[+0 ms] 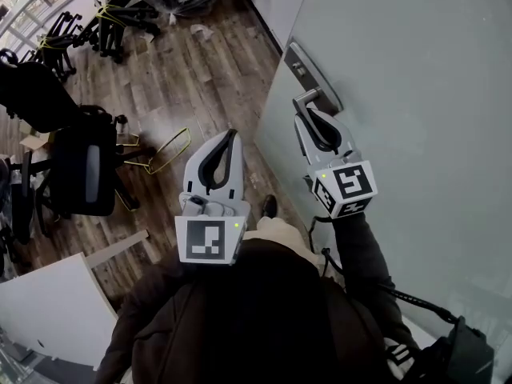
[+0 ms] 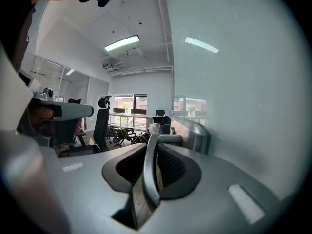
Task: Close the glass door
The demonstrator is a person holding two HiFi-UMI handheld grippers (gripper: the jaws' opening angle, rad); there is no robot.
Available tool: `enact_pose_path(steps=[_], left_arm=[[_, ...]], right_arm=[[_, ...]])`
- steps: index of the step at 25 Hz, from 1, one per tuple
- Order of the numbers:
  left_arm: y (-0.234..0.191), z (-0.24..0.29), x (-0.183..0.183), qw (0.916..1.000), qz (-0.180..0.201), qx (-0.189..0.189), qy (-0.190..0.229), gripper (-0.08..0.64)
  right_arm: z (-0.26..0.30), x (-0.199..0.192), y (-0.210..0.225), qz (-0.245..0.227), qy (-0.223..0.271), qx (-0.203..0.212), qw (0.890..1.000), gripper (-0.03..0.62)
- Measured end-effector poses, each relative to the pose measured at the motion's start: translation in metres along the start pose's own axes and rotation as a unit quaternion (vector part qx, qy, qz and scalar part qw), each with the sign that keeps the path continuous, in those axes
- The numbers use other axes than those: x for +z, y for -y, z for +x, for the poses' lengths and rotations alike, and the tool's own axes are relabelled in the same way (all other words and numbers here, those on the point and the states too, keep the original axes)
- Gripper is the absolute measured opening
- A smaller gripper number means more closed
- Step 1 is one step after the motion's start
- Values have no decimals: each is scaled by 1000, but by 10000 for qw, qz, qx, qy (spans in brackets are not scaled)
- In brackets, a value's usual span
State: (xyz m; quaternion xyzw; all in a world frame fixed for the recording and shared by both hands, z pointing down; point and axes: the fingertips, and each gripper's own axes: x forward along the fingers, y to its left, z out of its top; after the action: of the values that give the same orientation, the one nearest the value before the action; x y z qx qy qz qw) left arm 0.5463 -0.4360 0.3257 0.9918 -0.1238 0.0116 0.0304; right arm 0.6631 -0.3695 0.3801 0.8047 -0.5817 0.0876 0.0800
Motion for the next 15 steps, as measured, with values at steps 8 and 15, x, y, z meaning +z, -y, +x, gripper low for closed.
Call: enact_pose_path(steps=[8, 15], left_arm=[[-22, -72, 5, 9992, 50, 384, -81, -3], [-4, -139, 2, 9962, 102, 858, -81, -3]], right_arm=[[-12, 12, -77, -94, 66, 428, 9990, 69], [-31, 9, -135, -166, 111, 747, 9970, 67]])
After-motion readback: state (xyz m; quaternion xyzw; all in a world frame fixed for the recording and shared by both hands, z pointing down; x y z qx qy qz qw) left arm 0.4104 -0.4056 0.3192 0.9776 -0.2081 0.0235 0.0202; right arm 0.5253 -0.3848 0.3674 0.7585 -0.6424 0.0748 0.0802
